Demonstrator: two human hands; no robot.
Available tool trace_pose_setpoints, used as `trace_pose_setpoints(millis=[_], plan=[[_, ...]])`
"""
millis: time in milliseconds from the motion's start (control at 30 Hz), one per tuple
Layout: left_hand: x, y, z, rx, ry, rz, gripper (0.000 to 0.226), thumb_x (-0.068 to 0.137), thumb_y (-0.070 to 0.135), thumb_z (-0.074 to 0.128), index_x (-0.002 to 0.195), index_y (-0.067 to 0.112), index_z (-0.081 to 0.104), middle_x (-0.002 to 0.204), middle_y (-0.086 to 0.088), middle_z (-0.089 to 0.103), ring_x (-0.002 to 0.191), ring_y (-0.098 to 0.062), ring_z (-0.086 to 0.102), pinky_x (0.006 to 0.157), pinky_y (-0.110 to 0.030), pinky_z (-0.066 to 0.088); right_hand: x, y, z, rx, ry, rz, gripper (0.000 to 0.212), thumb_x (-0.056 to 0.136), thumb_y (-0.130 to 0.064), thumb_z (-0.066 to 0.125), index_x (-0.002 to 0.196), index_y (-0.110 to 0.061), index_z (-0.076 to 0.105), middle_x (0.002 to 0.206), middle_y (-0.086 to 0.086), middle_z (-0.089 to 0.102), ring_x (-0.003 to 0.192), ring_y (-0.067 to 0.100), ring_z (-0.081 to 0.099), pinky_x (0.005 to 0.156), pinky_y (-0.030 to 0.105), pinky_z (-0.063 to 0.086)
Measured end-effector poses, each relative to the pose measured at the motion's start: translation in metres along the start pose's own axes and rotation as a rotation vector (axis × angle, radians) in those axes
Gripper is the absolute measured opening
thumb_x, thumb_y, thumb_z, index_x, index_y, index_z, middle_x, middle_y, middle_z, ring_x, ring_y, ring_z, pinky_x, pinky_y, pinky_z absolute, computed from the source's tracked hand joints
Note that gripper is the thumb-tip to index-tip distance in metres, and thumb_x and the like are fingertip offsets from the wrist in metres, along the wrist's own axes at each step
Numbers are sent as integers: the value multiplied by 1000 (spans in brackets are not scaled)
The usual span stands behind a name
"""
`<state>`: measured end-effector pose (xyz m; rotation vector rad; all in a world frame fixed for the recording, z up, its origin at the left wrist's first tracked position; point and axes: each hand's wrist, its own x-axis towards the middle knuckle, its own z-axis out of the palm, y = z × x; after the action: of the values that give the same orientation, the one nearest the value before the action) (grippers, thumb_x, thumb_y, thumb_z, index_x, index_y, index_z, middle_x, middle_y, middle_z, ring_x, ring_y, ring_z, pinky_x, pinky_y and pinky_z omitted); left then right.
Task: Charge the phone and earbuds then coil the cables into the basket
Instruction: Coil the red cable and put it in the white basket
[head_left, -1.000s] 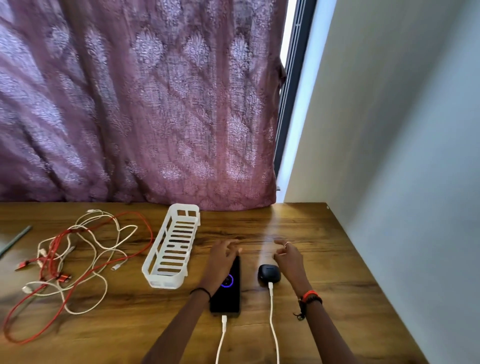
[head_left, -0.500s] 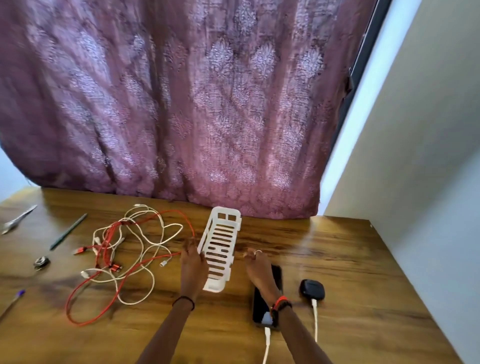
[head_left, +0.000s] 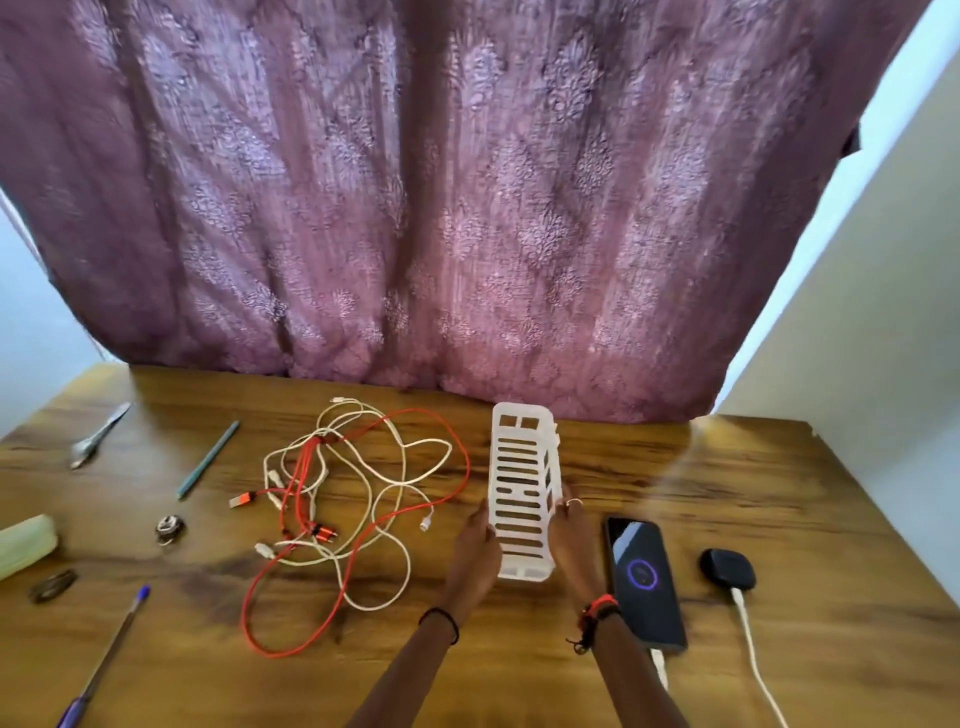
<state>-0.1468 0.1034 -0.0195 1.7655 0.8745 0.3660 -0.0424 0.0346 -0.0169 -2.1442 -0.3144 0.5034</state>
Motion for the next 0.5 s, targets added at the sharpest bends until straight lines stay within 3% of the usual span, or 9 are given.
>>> trace_pose_setpoints(millis=[100, 200, 267, 367, 500], plan=[[-3, -6, -7, -42, -77, 16, 48, 94, -1, 33, 139, 16, 39, 130, 2, 50, 104, -4, 47, 68, 6, 33, -2, 3, 4, 44, 58, -1, 22, 97, -6, 37, 110, -1, 54, 97, 10, 62, 70, 12, 56, 52, 11, 41], [-7, -16, -13, -82, -151, 22, 49, 94, 2, 36, 139, 21, 38, 131, 9, 48, 105, 3, 48, 75, 3, 36, -2, 15, 13, 98, 86, 17, 24, 97, -15, 38, 111, -11, 57, 97, 9, 67, 78, 21, 67, 63, 35, 57], [-8, -22, -15, -105, -193, -10, 48, 95, 7, 39, 140, 20, 36, 133, 9, 45, 116, -1, 47, 89, -6, 37, 2, 32, 19, 123, 113, 44, 22, 96, -20, 39, 104, -13, 58, 94, 9, 67, 80, 24, 67, 72, 47, 58], [-11, -32, -15, -161, -222, -57, 49, 90, 21, 47, 138, 18, 39, 139, 2, 45, 129, -14, 43, 104, -27, 39, -3, 34, 18, 87, 127, 42, 23, 97, -21, 39, 104, -11, 58, 95, 10, 67, 83, 26, 65, 79, 48, 55], [-19, -39, -19, -244, -207, -84, 41, 91, 4, 49, 131, 13, 44, 124, 1, 53, 118, -10, 49, 92, -15, 44, -13, 34, 17, 51, 125, -9, 22, 96, -13, 43, 111, -12, 59, 99, 4, 67, 87, 26, 66, 80, 43, 55]])
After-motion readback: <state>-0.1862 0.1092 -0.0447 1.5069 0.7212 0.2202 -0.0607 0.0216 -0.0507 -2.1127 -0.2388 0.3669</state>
